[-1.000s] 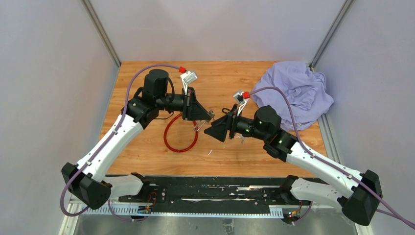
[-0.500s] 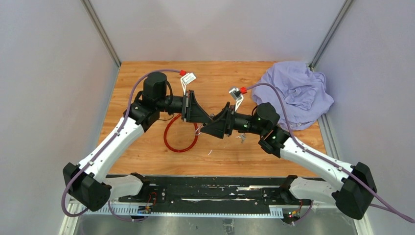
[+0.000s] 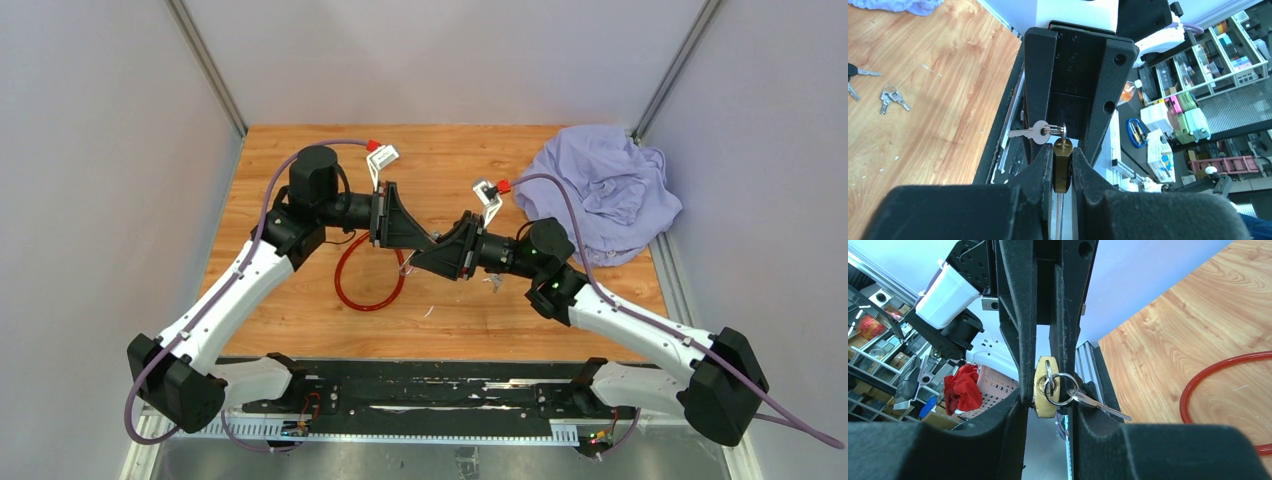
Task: Unlock with the key
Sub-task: Unlock the lock.
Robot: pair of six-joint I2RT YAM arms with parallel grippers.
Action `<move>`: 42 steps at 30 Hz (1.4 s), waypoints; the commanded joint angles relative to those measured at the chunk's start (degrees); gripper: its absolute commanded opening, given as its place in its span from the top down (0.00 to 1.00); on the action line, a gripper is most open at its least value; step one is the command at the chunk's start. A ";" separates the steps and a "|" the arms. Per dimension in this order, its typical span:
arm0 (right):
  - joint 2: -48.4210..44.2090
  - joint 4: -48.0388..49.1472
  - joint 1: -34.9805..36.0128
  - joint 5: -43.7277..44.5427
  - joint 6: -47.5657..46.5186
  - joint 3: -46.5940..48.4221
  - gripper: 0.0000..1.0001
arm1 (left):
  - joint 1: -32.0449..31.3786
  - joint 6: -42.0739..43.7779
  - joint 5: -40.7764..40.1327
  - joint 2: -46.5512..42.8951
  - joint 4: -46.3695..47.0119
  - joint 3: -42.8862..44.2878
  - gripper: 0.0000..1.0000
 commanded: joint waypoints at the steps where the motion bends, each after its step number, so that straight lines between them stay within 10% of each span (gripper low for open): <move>1: -0.97 7.13 -0.74 0.19 1.86 -0.43 0.99 | 0.32 -0.28 0.93 -1.03 1.09 0.50 0.96; 10: -1.16 7.54 0.01 0.30 0.70 0.05 0.99 | 1.32 5.70 0.28 0.24 -3.87 3.03 0.02; 27: -4.62 -6.96 -0.69 10.15 -3.88 2.56 0.99 | 15.26 39.69 -1.52 -6.03 -29.92 6.54 0.02; 42: 2.64 -12.80 -0.77 21.95 2.19 8.69 0.99 | 0.34 57.30 -25.18 -8.42 -30.35 -1.80 0.09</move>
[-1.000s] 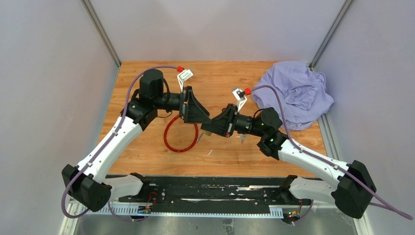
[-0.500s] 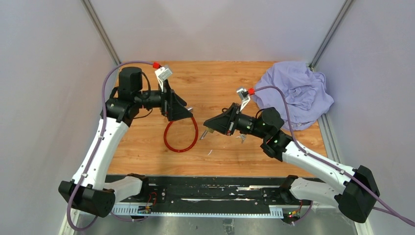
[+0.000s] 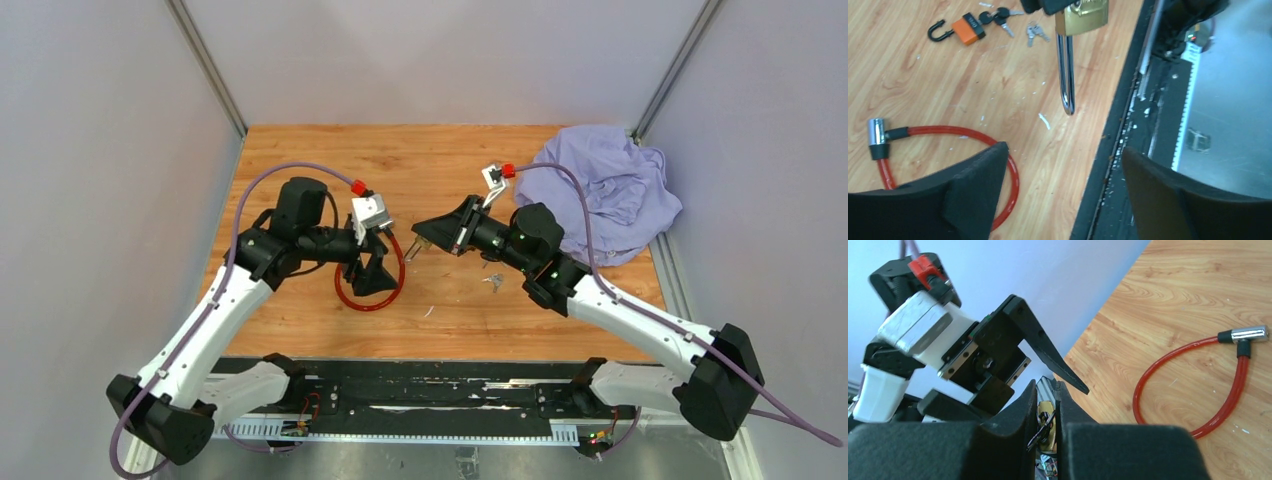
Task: Unlock with the key
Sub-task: Unlock the lock, then place the lock at the center of the board.
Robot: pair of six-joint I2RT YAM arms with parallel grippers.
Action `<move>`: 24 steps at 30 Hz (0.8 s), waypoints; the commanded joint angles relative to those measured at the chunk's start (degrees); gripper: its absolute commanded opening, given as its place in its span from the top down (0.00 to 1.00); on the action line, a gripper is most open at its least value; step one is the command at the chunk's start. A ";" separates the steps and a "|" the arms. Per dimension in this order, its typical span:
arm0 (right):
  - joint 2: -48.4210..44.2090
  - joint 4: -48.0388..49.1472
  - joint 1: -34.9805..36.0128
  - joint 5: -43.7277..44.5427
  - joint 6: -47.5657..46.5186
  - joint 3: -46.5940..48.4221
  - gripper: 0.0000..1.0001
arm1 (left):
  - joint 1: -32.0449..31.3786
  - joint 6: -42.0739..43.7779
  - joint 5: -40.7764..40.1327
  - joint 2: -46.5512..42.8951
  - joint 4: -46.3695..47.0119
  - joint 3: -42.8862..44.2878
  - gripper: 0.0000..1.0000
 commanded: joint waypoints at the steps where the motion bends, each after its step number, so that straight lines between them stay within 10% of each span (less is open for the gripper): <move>1: 2.55 -1.65 -0.75 4.61 3.40 3.59 0.99 | -4.45 6.10 -12.68 2.71 2.22 2.14 0.18; 15: 7.37 -3.60 -2.01 11.15 11.45 0.76 0.99 | -12.34 13.60 -30.48 12.83 8.77 1.69 0.64; 24: 13.65 1.17 -8.14 10.79 10.31 -4.25 0.99 | -12.62 18.46 -37.01 18.53 9.68 -0.40 0.59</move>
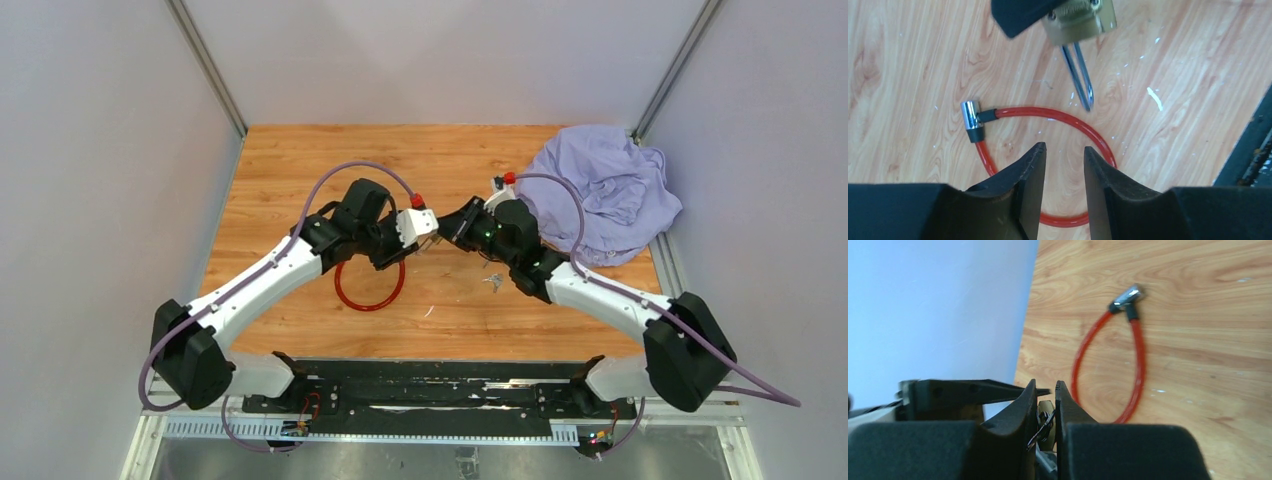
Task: Unlock with the key
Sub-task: Place the lock at the center of the board.
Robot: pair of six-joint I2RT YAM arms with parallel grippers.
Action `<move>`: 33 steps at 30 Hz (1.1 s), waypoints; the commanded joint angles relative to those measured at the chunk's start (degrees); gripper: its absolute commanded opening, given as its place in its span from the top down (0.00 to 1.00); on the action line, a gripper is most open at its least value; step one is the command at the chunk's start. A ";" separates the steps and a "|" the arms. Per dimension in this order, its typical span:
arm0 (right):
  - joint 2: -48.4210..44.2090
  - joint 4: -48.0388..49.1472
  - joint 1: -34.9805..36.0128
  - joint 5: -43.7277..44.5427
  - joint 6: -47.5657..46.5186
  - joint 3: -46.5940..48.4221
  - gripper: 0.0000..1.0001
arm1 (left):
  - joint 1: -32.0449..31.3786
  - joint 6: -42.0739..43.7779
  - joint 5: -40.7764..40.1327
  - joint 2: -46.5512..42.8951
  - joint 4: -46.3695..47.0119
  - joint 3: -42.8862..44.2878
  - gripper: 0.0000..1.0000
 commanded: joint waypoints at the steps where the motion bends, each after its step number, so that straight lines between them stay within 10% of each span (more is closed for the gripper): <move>1: 4.97 6.91 -3.86 -0.47 0.00 -3.09 0.99 | 0.23 3.47 -7.61 2.50 1.05 -1.09 0.58; 10: 20.87 29.73 -5.01 -9.26 -2.58 -5.51 0.99 | 16.89 -4.75 -1.08 3.43 0.79 0.42 0.32; 17: 30.27 48.27 -4.62 -12.54 -2.85 -9.89 0.99 | 18.37 -7.04 2.43 0.65 0.70 -2.53 0.27; 33: 33.29 56.92 -3.36 -13.75 -7.85 -19.54 0.99 | 19.48 -8.44 3.89 -1.58 0.59 -2.53 0.27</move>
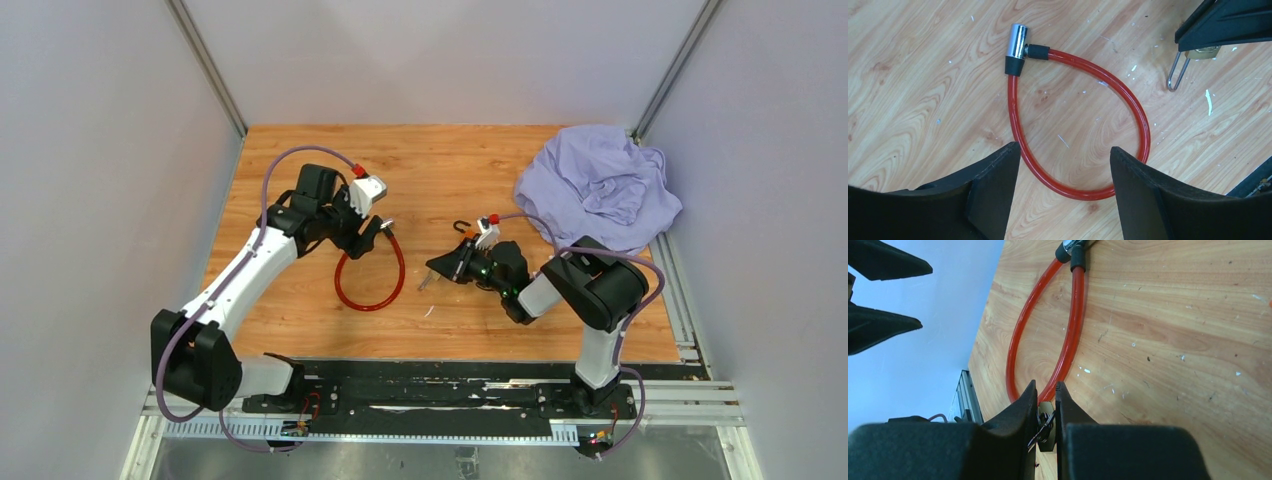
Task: Unlock with the key
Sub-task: Place the lock at the center of the board.
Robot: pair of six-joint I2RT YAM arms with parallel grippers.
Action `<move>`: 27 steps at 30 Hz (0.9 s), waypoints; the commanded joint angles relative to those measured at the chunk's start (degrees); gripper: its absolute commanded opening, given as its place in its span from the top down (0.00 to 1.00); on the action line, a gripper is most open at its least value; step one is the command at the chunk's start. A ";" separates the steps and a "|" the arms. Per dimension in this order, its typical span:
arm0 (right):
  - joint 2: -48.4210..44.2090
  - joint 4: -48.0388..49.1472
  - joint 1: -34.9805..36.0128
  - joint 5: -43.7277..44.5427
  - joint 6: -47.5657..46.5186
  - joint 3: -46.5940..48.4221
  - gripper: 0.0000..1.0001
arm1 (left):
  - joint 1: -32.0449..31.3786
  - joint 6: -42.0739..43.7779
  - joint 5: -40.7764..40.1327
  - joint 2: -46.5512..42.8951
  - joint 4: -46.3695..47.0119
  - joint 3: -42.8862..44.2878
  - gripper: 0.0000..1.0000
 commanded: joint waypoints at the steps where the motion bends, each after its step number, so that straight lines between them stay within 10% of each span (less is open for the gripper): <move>1: 2.73 10.18 0.95 -0.79 -1.53 -3.15 0.99 | 0.43 -0.98 1.28 -2.28 0.49 -0.49 0.27; 14: 4.48 15.13 1.33 0.00 -2.43 -6.94 0.98 | 0.48 -2.27 2.37 -2.85 0.68 -0.26 0.27; 16: 4.71 14.08 1.32 -0.05 -2.58 -6.49 0.86 | 0.51 -2.36 2.72 -2.93 0.39 -0.20 0.27; 19: 4.81 13.25 1.31 -0.75 -3.02 -6.15 0.40 | 0.49 -2.21 3.03 -3.13 -0.15 -0.02 0.27; 27: -7.16 -2.79 1.24 3.78 -10.56 -6.60 0.33 | 0.49 -0.80 4.70 -4.20 -2.57 1.24 0.20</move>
